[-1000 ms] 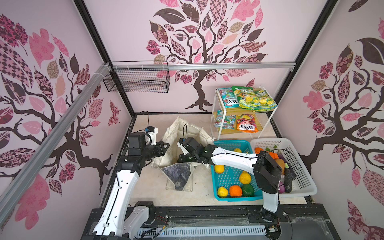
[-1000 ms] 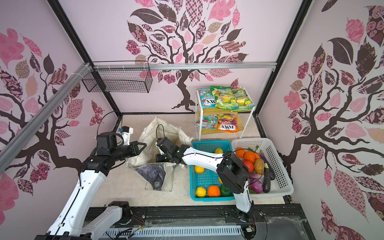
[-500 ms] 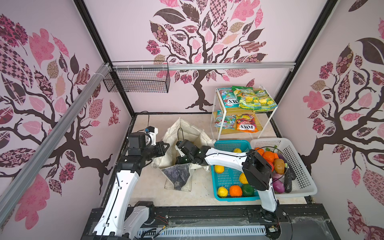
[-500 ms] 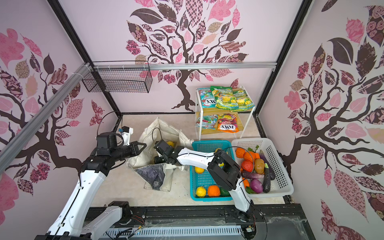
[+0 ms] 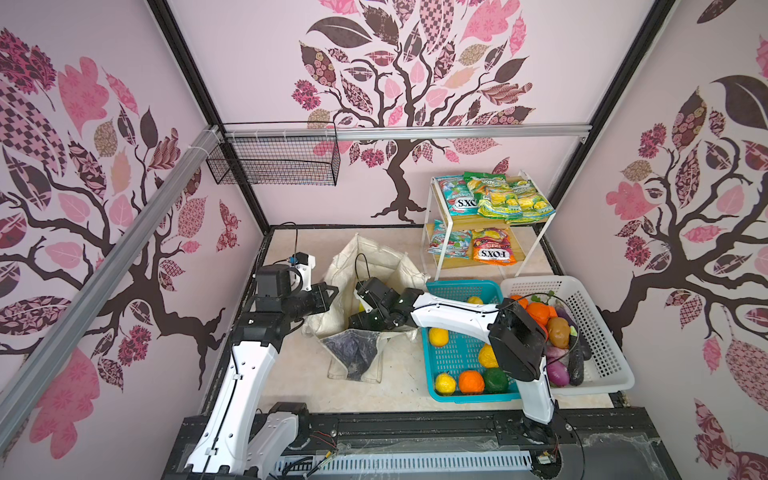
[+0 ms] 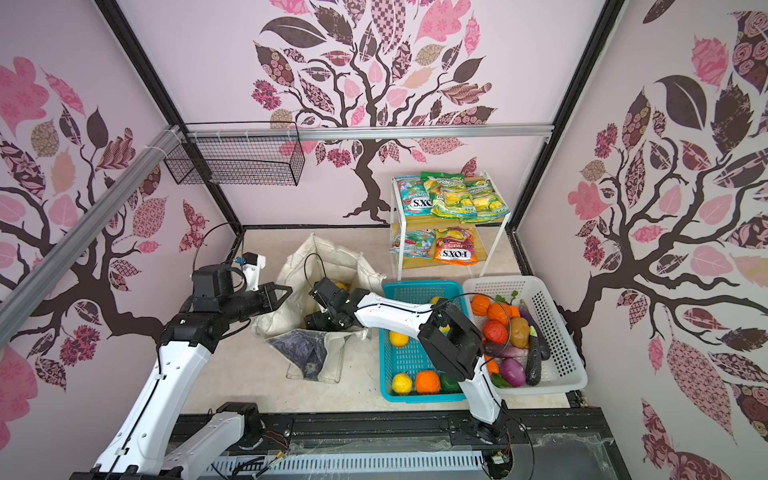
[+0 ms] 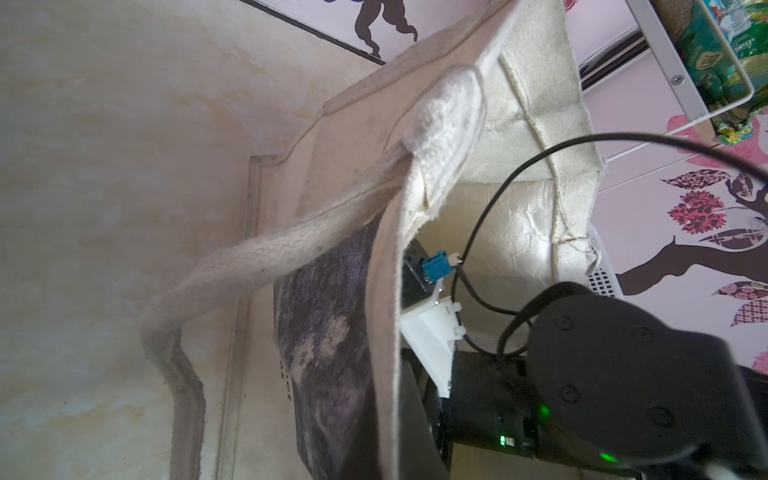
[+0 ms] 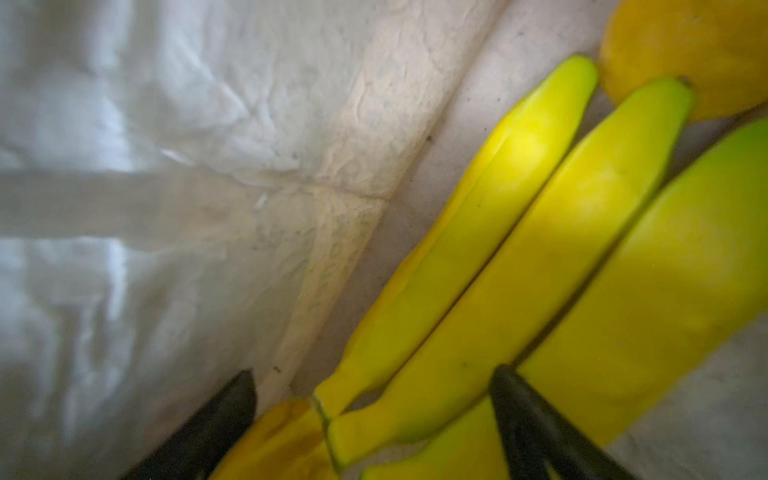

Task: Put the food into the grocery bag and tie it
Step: 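Open the right gripper to release the bananas and lift out of the bag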

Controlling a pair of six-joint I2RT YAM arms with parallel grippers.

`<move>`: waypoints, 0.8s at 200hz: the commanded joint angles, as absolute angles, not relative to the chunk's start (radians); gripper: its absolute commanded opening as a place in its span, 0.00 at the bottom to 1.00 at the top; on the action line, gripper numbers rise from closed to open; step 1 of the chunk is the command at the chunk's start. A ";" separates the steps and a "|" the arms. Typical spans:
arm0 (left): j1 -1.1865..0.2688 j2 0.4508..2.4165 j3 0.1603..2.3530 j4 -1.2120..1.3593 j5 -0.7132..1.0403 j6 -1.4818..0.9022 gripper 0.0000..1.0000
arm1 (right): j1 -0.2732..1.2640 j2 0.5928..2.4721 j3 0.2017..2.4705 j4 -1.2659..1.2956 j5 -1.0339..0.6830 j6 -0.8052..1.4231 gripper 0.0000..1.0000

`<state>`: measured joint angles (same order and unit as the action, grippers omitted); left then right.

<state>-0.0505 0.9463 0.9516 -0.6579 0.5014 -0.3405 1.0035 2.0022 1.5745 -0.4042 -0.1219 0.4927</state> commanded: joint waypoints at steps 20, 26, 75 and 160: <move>-0.046 0.936 0.935 -0.620 0.506 -0.333 0.00 | 1.001 1.728 1.549 -0.408 -0.081 0.463 1.00; -0.046 0.937 0.936 -0.623 0.506 -0.332 0.00 | 1.001 1.703 1.544 -0.412 -0.074 0.461 1.00; -0.046 0.936 0.936 -0.626 0.491 -0.327 0.00 | 1.000 1.452 1.423 -0.396 0.047 0.490 1.00; -0.050 0.930 0.940 -0.638 0.460 -0.317 0.00 | 0.937 1.018 1.122 -0.512 0.259 0.530 1.00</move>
